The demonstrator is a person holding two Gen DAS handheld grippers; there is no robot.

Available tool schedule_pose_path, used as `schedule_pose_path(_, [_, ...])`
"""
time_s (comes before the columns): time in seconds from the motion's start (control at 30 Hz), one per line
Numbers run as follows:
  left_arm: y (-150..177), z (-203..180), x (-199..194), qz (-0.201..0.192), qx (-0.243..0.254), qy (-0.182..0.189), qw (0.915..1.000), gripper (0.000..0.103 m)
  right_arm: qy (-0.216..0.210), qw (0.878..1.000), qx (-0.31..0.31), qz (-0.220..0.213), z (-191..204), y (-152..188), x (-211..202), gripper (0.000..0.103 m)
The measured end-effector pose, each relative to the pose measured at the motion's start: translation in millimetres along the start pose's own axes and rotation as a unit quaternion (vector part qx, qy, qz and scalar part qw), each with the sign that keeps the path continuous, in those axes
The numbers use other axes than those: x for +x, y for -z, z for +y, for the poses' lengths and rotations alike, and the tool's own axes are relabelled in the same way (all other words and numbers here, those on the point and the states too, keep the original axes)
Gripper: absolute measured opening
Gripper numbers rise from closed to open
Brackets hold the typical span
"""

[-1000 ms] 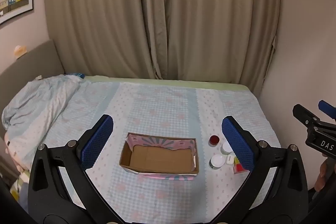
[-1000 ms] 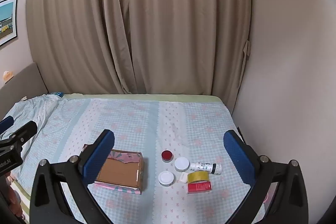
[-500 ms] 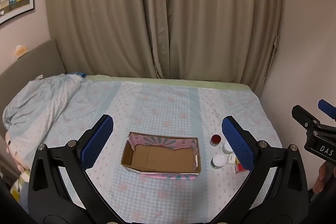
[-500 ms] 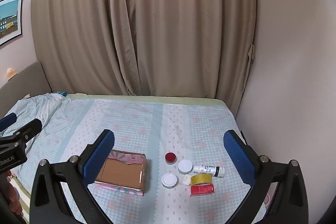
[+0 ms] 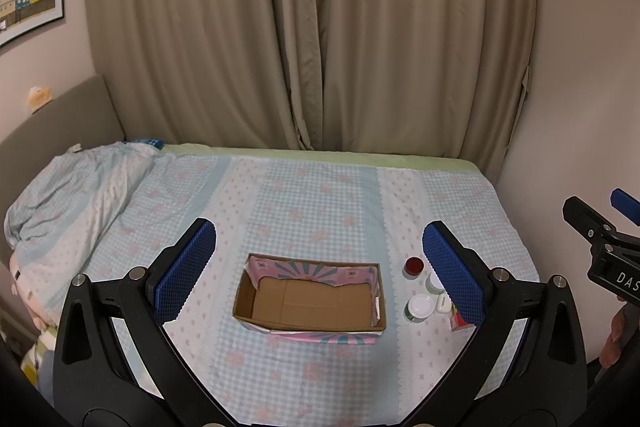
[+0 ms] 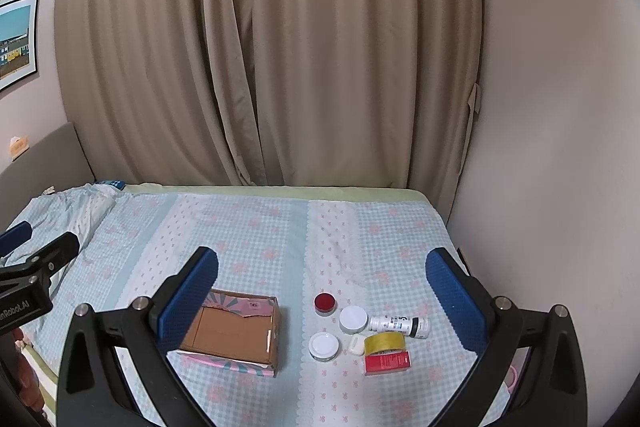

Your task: Organize rigid objects

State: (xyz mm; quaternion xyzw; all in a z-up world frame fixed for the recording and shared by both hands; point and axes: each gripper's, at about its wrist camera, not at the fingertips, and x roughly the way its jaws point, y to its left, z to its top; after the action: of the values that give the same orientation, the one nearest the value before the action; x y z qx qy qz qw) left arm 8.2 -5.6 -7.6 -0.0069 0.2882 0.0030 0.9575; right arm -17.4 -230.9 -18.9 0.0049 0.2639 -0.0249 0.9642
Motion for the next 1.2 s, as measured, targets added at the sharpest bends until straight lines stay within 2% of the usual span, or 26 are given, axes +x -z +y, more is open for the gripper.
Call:
schedule_pose_path(0.43, [-2, 1, 9, -0.002, 0.002, 0.006, 1.0000, 0.103, 0.004, 1.000, 0.000, -0.006, 1, -6, 12, 0.103])
schedule_pose_path(0.47, [-2, 0, 9, -0.002, 0.003, 0.007, 1.0000, 0.103, 0.005, 1.000, -0.001, -0.007, 3, 2, 11, 0.103])
schedule_pose_path(1.2, [-2, 1, 12, -0.005, 0.001, 0.014, 0.9999, 0.103, 0.005, 1.000, -0.002, -0.013, 3, 10, 17, 0.103])
